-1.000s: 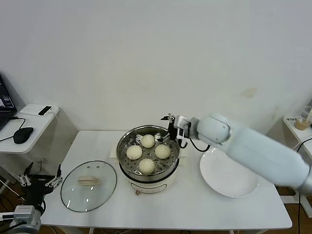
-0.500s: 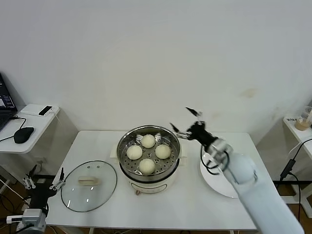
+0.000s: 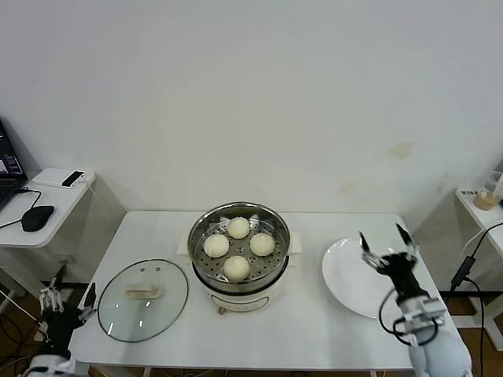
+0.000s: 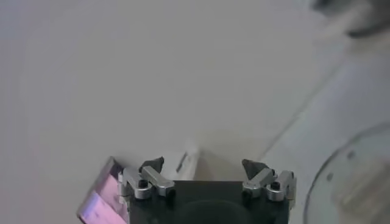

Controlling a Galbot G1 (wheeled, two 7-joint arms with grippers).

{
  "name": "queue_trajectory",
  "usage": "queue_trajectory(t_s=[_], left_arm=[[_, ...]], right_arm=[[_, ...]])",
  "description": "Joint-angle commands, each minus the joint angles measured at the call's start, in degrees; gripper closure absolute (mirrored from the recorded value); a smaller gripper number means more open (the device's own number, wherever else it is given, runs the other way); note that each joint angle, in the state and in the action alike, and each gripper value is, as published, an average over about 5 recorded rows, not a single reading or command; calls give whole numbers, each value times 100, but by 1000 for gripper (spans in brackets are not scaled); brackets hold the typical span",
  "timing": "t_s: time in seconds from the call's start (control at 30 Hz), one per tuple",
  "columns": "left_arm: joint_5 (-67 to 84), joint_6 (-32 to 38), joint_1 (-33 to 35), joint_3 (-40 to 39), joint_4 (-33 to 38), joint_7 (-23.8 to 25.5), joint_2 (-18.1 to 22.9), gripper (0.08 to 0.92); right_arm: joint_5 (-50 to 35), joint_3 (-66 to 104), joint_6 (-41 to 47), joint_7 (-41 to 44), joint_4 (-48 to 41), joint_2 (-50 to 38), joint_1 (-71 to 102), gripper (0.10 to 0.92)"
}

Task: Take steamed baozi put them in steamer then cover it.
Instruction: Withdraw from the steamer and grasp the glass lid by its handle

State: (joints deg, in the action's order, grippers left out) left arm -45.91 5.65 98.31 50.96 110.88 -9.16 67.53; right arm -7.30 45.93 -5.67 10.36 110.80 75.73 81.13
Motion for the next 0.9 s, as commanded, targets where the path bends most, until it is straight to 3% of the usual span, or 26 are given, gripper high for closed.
queue_trajectory(t_s=[0.03,0.47,0.9], left_arm=[[-3060,529,304,-50,-404,-249,-52,177],[-3257,505,-1062,-995,-1455,-252,-196,177],[-3036,411,-1599,-1519,-1942,-147,-328,177]], right_arm=[[131,866,-199,-94,159,613,956,203],[158,930,-211,-96,9,839,1042,203],[290,906,-194,-95,71,988,1158,203]])
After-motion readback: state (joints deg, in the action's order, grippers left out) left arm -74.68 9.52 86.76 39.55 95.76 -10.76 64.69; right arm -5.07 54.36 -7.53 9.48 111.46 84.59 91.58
